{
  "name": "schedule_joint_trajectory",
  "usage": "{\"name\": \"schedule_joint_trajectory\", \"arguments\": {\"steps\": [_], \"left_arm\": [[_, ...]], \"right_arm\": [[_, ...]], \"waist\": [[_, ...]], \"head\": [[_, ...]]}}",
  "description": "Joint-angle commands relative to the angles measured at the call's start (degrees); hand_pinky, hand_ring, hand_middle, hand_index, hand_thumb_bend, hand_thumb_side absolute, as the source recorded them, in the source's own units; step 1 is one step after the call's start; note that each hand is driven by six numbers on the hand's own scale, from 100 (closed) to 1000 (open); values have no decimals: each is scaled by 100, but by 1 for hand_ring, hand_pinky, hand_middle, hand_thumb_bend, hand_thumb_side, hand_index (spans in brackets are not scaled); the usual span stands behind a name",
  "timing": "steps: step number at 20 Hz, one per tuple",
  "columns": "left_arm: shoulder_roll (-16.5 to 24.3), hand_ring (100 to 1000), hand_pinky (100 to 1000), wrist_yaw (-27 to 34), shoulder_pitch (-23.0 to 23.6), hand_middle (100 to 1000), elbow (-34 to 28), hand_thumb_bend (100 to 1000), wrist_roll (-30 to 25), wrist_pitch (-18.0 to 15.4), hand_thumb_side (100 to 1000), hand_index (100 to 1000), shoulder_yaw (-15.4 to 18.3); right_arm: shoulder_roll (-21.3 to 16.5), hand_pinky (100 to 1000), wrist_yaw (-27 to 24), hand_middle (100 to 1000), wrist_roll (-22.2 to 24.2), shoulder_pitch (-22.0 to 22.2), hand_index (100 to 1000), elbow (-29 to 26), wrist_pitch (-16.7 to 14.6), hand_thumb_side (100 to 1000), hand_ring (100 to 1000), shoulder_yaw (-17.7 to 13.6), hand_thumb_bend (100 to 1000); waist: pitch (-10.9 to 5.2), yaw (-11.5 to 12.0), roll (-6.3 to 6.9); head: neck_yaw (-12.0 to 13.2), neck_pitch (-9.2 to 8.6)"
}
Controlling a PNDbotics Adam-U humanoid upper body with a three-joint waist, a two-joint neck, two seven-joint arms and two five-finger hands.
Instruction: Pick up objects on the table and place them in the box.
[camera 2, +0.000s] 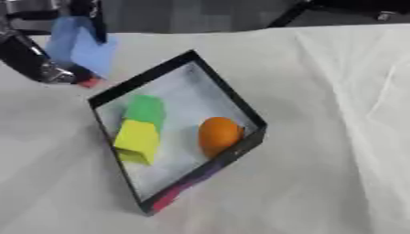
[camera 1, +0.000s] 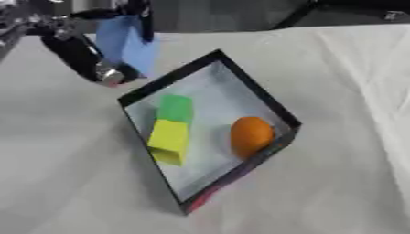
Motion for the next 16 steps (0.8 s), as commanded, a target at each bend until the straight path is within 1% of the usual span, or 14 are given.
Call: {"name": "schedule_joint_trajectory", "arguments": {"steps": [1, 2, 4, 5, 6, 9, 10, 11, 13, 16], "left_arm": [[-489, 627, 673, -383, -187, 576, 623, 191, -141, -319, 115, 666, -222], [-634, 630, 674, -521, -165, 578, 856, 200, -136, -439, 119, 668, -275], [-816, 644, 683, -806, -126, 592, 1252, 246, -57, -672, 133, 680, -348], [-878, 662, 697, -937, -105, 609, 1420, 296, 2, -778, 153, 697, -370], [-930, 669, 702, -1037, -77, 615, 1577, 314, 53, -876, 165, 703, -386], [-1006, 669, 702, -1186, -50, 615, 1848, 314, 172, -1078, 165, 703, -381], [-994, 851, 856, -1212, -35, 823, 1880, 639, 189, -1122, 435, 854, -372], [-962, 881, 884, -1227, -16, 852, 1865, 703, 194, -1155, 488, 876, -347], [-875, 886, 887, -1225, -2, 856, 1740, 721, 281, -1133, 506, 882, -237], [-671, 892, 889, -1090, 15, 865, 1496, 727, 400, -956, 544, 893, -21]], "right_arm": [[-179, 811, -36, 699, 66, -183, 782, -140, -3, 425, 722, 13, 301], [-175, 811, -30, 699, 76, -211, 782, -158, -1, 425, 722, 22, 301], [-162, 811, -24, 699, 82, -238, 781, -170, 8, 424, 722, 31, 302], [-156, 811, -23, 698, 85, -239, 781, -168, 12, 421, 722, 34, 304], [-150, 811, -23, 698, 86, -238, 781, -162, 16, 422, 722, 34, 304], [-142, 811, -23, 698, 86, -236, 781, -152, 17, 422, 722, 33, 304], [-145, 812, -23, 698, 86, -231, 781, -148, 17, 425, 722, 32, 304], [-151, 812, -23, 698, 86, -224, 781, -144, 17, 426, 722, 32, 303], [-163, 812, -23, 698, 88, -214, 781, -139, 18, 426, 722, 33, 303], [-187, 812, -16, 698, 92, -196, 781, -131, 26, 429, 723, 34, 301]], "waist": [[-217, -45, 27], [-212, -66, 30], [-206, -87, 36], [-204, -89, 40], [-202, -89, 46], [-200, -87, 50], [-199, -79, 50], [-199, -69, 49], [-200, -51, 45], [-200, -20, 41]], "head": [[62, -4], [74, -12], [76, -21], [69, -20], [60, -26], [51, -34], [43, -29], [36, -22], [28, -12], [12, -9]]}}
